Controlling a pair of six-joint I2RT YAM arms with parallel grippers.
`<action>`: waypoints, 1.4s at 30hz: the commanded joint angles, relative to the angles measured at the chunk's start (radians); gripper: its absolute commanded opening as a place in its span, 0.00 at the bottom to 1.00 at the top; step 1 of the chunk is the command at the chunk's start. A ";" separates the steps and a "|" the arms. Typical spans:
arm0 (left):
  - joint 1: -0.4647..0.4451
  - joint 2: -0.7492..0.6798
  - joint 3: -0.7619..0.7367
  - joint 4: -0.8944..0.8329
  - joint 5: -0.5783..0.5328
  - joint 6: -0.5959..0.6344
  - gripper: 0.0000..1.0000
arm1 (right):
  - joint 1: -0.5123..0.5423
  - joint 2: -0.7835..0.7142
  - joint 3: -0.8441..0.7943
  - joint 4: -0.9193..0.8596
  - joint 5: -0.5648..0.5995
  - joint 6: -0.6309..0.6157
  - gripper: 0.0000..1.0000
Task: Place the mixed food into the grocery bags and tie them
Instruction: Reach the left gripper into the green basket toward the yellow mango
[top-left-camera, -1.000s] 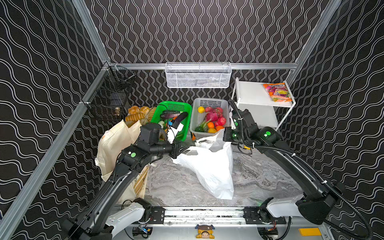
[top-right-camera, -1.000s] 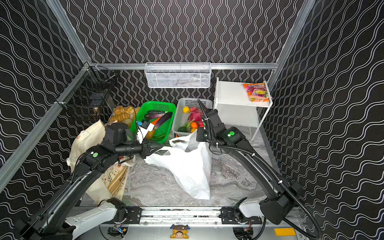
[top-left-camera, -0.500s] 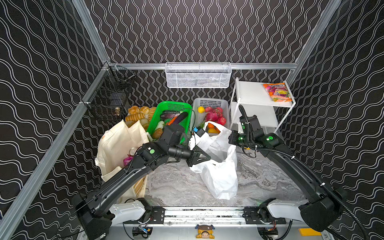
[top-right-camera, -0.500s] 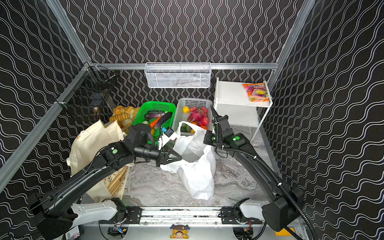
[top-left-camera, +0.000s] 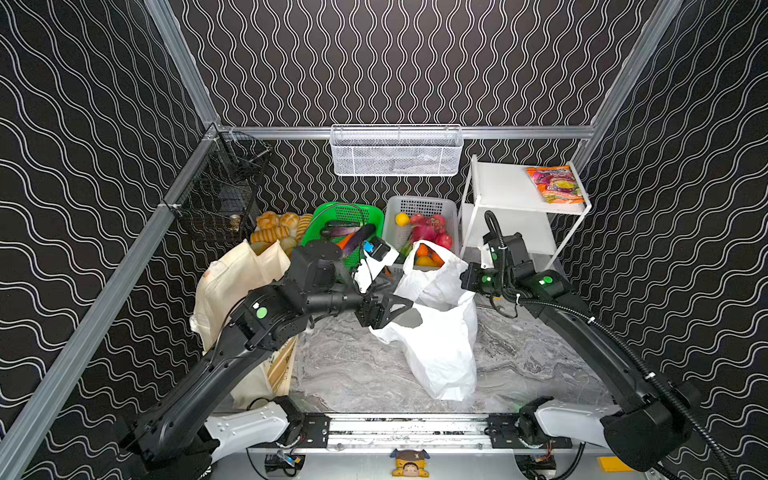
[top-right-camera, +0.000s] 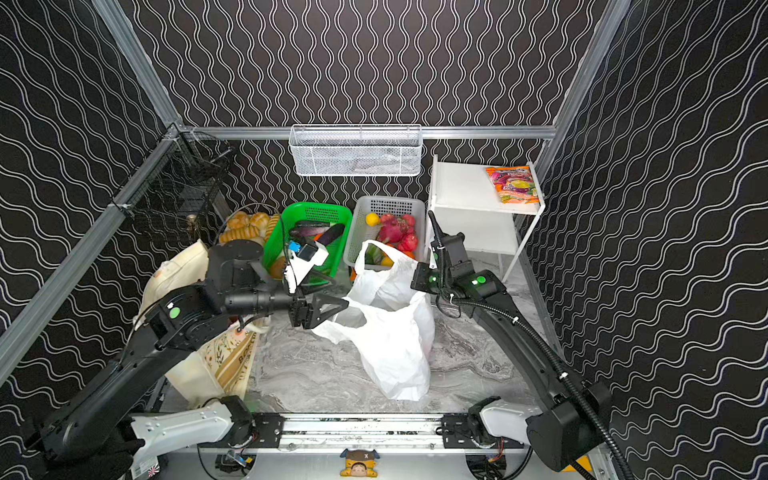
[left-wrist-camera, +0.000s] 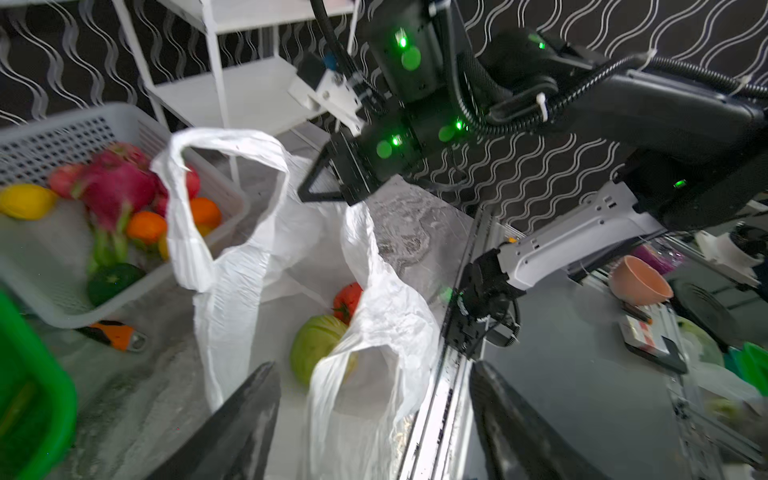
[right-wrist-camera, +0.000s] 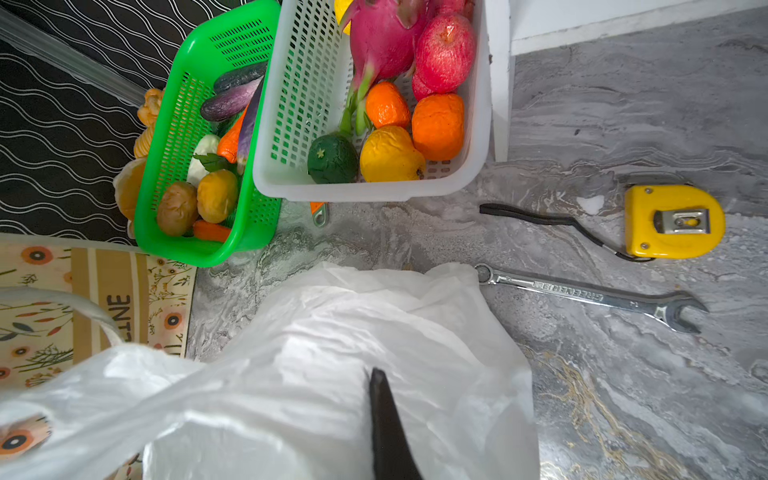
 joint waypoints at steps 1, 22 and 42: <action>0.000 -0.006 0.061 -0.014 -0.224 0.030 0.76 | -0.028 -0.006 -0.007 0.034 -0.017 -0.012 0.05; 0.428 0.898 0.633 -0.351 -0.543 -0.093 0.73 | -0.037 -0.023 -0.033 0.093 -0.103 -0.010 0.04; 0.494 1.339 0.731 -0.409 -0.782 0.036 0.75 | -0.037 -0.011 -0.010 0.079 -0.113 -0.020 0.05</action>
